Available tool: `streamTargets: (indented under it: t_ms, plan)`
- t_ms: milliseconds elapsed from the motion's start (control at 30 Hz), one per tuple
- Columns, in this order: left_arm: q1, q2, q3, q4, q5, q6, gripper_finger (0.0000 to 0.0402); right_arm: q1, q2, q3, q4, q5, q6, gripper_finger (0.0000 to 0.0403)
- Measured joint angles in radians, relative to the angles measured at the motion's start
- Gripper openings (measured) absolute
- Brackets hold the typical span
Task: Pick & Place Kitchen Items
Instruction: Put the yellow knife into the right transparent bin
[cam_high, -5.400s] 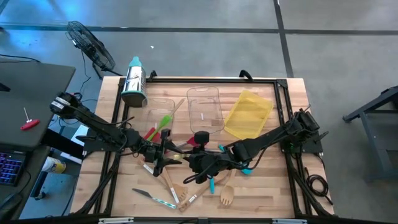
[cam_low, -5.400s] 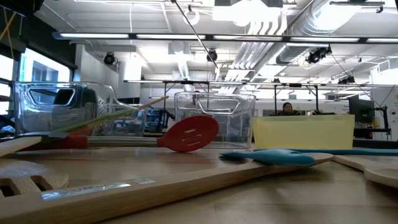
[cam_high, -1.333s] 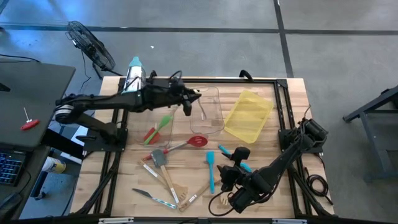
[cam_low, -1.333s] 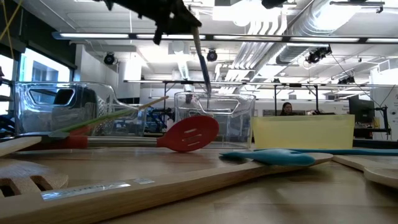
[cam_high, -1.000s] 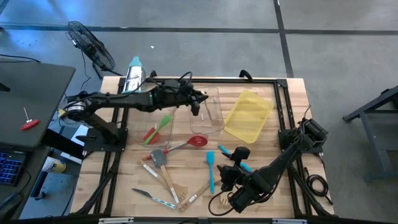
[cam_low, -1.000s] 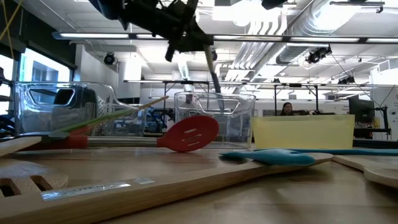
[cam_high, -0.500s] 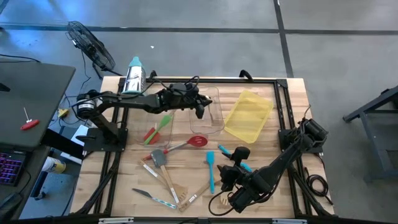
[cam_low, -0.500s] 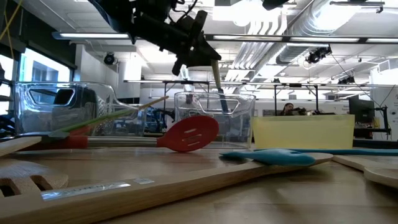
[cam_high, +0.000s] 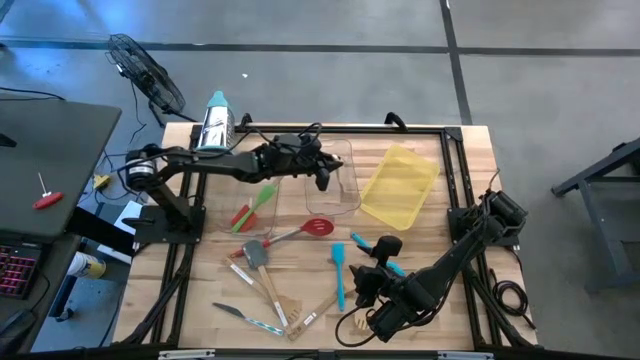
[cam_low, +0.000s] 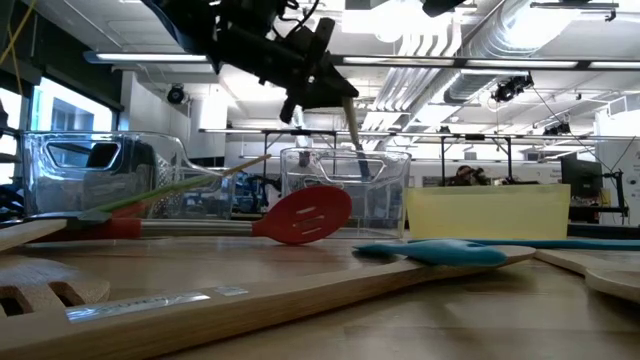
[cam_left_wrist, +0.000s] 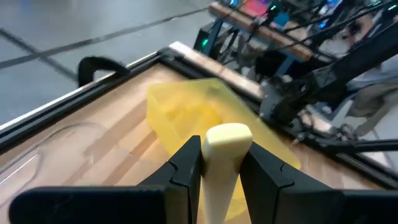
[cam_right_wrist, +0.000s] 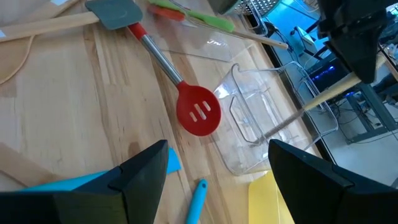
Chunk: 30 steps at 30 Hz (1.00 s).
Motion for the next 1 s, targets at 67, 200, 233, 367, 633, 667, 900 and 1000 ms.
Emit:
streamTargets:
  t_ms: [67,200,233,367,633,667,900,1000]
  plan:
    - [0.000,0.018,-0.001,-0.005,0.017,-0.004,0.0079,0.000,0.000,0.000,-0.001,0.000,0.000,0.0270]
    - [0.000,0.068,-0.001,0.021,0.020,-0.026,0.0079,0.000,0.000,0.000,-0.002,-0.002,0.000,0.0270]
    - [0.000,0.084,-0.001,0.048,0.025,-0.026,0.0079,0.000,0.000,0.000,-0.002,-0.006,0.000,0.0270]
    - [0.007,0.126,0.000,0.120,0.071,-0.050,0.0079,0.000,0.000,0.000,-0.006,-0.020,0.001,0.0270]
    - [0.034,0.146,0.002,0.103,0.104,-0.093,0.0079,0.000,0.000,0.000,-0.017,-0.024,0.004,0.0270]
    - [0.034,0.146,0.002,0.101,0.104,-0.092,0.0079,0.000,0.000,0.000,-0.019,-0.023,0.004,0.0270]
    - [0.034,0.146,0.002,0.080,0.098,-0.084,0.0088,0.000,0.000,0.000,-0.022,-0.022,0.004,0.0270]
    - [0.034,0.146,0.001,0.074,0.098,-0.083,0.0090,0.000,0.000,0.000,-0.023,-0.021,0.004,0.0270]
